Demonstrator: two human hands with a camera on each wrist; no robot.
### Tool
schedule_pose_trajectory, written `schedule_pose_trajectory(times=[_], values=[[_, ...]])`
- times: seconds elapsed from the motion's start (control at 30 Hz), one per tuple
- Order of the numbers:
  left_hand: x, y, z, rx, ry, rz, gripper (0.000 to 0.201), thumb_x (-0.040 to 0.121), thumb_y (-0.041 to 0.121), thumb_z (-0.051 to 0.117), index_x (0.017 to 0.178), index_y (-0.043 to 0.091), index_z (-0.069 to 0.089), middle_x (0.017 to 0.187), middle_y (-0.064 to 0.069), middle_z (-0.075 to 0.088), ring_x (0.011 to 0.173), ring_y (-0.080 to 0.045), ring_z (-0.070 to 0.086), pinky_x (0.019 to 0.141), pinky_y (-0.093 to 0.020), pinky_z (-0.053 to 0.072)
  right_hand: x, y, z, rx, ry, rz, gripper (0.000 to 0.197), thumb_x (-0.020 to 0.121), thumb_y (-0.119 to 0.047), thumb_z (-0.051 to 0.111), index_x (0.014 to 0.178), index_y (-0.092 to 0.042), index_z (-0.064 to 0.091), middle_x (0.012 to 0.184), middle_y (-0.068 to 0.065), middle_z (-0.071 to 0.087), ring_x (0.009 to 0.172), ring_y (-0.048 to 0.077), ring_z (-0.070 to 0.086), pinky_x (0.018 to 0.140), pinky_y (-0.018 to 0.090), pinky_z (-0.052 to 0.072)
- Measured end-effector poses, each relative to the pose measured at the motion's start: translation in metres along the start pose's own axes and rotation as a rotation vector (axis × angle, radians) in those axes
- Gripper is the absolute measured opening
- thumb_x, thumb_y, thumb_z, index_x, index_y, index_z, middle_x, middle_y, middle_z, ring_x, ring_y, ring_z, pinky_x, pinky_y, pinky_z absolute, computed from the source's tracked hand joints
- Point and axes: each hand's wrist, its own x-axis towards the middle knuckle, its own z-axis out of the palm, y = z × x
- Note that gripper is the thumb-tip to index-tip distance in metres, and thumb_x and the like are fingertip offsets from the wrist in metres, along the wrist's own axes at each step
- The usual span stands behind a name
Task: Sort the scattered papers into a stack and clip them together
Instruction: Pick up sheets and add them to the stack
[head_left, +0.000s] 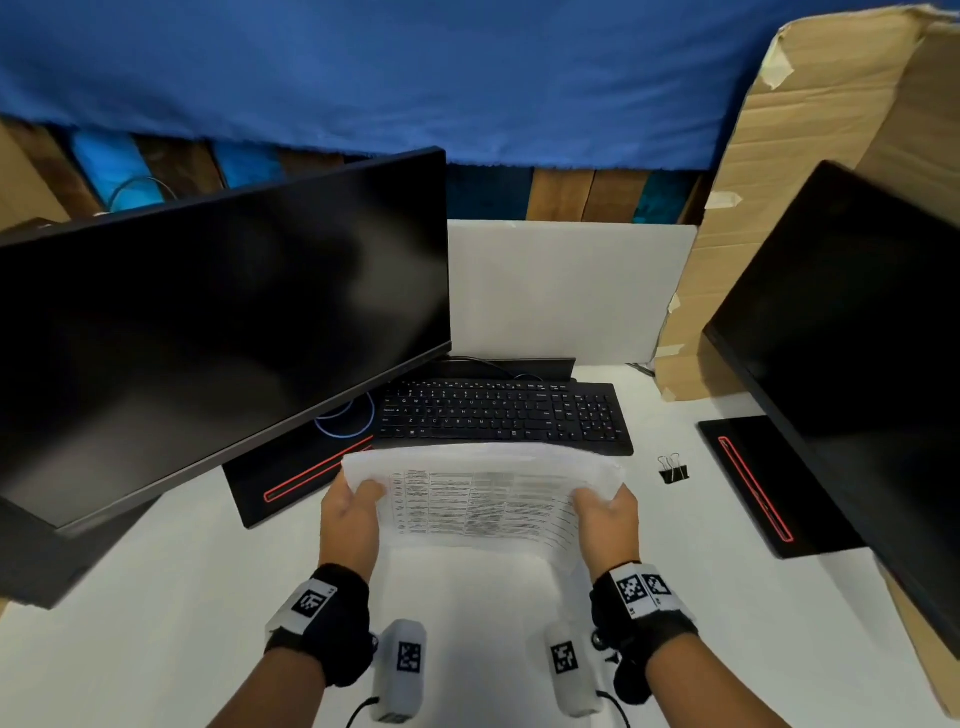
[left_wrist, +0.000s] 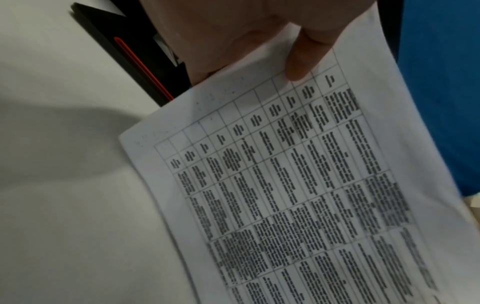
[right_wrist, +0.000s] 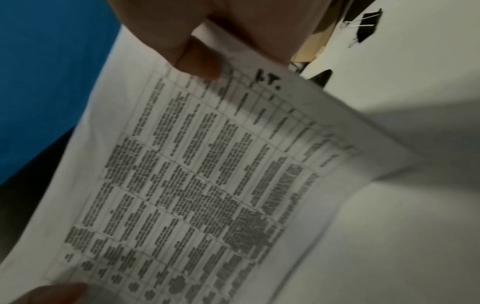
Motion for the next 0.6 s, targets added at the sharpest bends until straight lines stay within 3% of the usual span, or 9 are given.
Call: schedule_pose_trajectory(times=[0.13, 0.23, 0.37, 0.43, 0.5, 0.53, 0.6], values=[[-0.004, 0.002, 0.006, -0.049, 0.029, -0.039, 0.029, 0.093, -0.004, 0.041, 0.091, 0.016, 0.061, 0.087, -0.002, 0.067, 0.078, -0.018, 0.064, 0.064, -0.028, 0.046, 0.004, 0.007, 0.003, 0.019, -0.004, 0.028, 0.027, 0.085, 0.008, 0.043, 0.093, -0.006, 0.064, 0.083, 0.003, 0.068, 0.076, 0.019, 0.064, 0.064, 0.024, 0.049], [-0.010, 0.000, 0.009, -0.015, 0.022, -0.050, 0.031, 0.092, -0.007, 0.039, 0.087, 0.016, 0.059, 0.085, -0.002, 0.065, 0.076, -0.015, 0.060, 0.062, -0.025, 0.043, 0.001, 0.020, 0.005, -0.021, -0.020, 0.049, 0.033, 0.087, 0.008, 0.041, 0.090, -0.016, 0.063, 0.087, 0.000, 0.069, 0.084, 0.022, 0.065, 0.065, 0.024, 0.049], [0.001, 0.004, -0.006, 0.037, -0.011, 0.003, 0.031, 0.090, -0.008, 0.043, 0.103, 0.014, 0.060, 0.094, -0.003, 0.067, 0.090, -0.028, 0.063, 0.066, -0.027, 0.047, 0.003, -0.005, 0.000, -0.086, -0.071, -0.056, 0.035, 0.085, 0.010, 0.044, 0.084, -0.019, 0.063, 0.080, -0.001, 0.068, 0.073, 0.017, 0.062, 0.059, 0.014, 0.051], [0.010, 0.019, -0.018, 0.207, 0.057, 0.222, 0.033, 0.086, -0.006, 0.053, 0.106, 0.020, 0.057, 0.101, -0.001, 0.063, 0.100, -0.027, 0.059, 0.079, -0.033, 0.051, 0.005, -0.035, -0.003, -0.146, -0.152, -0.158, 0.036, 0.087, 0.009, 0.046, 0.083, -0.024, 0.062, 0.076, -0.005, 0.066, 0.066, 0.011, 0.060, 0.054, 0.009, 0.048], [0.013, 0.045, -0.020, 0.494, 0.059, 0.608, 0.041, 0.080, 0.011, 0.065, 0.116, 0.025, 0.054, 0.118, 0.005, 0.056, 0.115, -0.016, 0.051, 0.102, -0.038, 0.042, 0.008, -0.068, -0.004, -0.234, -0.278, -0.240, 0.035, 0.089, 0.004, 0.047, 0.085, -0.028, 0.061, 0.077, -0.008, 0.067, 0.060, 0.002, 0.062, 0.053, 0.011, 0.050], [0.012, 0.059, -0.013, 0.612, -0.023, 0.731, 0.049, 0.078, 0.022, 0.067, 0.124, 0.026, 0.052, 0.123, 0.009, 0.053, 0.120, -0.010, 0.047, 0.106, -0.036, 0.035, 0.010, -0.083, -0.002, -0.313, -0.345, -0.292, 0.029, 0.089, 0.001, 0.048, 0.087, -0.025, 0.061, 0.079, -0.005, 0.069, 0.059, 0.002, 0.063, 0.052, 0.016, 0.052], [0.007, 0.080, 0.014, 0.708, -0.298, 0.704, 0.056, 0.078, 0.035, 0.068, 0.131, 0.032, 0.048, 0.127, 0.016, 0.054, 0.120, -0.001, 0.048, 0.104, -0.028, 0.035, 0.012, -0.108, 0.008, -0.520, -0.463, -0.424, 0.015, 0.088, -0.007, 0.048, 0.090, -0.016, 0.060, 0.081, 0.001, 0.069, 0.063, 0.014, 0.064, 0.052, 0.030, 0.053]])
